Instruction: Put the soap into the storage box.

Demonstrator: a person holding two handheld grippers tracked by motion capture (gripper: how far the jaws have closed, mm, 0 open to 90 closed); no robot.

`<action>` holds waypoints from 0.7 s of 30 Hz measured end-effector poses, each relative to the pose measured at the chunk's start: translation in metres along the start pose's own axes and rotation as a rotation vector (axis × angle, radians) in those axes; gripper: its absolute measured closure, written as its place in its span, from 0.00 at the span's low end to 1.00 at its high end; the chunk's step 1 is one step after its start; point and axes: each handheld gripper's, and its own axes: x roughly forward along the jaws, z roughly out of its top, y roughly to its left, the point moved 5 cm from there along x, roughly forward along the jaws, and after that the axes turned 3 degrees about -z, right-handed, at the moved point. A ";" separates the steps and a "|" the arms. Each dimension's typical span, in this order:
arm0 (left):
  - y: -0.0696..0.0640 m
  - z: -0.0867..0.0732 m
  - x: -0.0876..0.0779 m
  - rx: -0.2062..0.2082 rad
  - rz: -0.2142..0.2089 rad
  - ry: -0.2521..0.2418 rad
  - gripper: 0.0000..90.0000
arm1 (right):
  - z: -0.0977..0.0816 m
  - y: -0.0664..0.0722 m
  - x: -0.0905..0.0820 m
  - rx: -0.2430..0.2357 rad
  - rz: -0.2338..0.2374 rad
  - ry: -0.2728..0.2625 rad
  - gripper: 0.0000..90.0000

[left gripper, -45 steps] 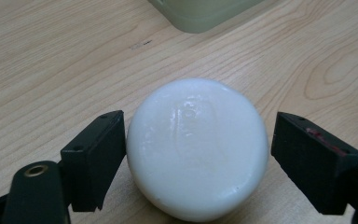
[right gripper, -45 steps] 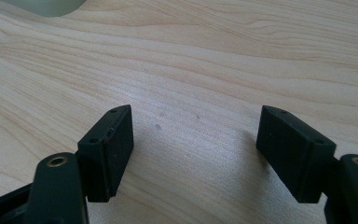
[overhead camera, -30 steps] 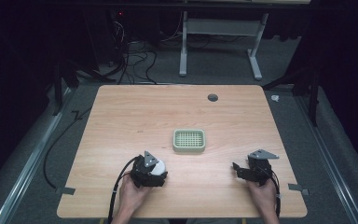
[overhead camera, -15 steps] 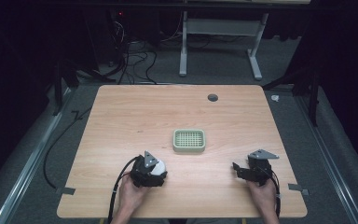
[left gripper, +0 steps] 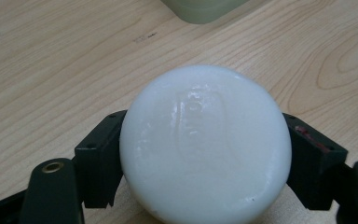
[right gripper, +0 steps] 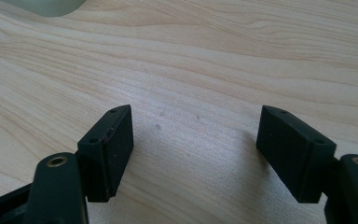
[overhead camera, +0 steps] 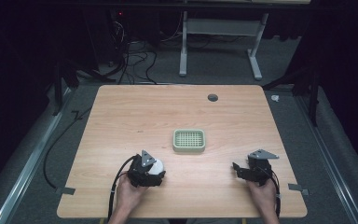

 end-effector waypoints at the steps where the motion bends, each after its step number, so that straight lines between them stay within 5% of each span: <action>1: 0.000 0.000 0.000 0.000 0.000 0.000 0.27 | 0.000 0.000 0.000 0.000 0.000 0.000 0.31; 21: -0.001 0.022 -0.017 -0.005 -0.036 -0.041 0.27 | 0.000 0.000 0.000 0.001 0.001 0.000 0.31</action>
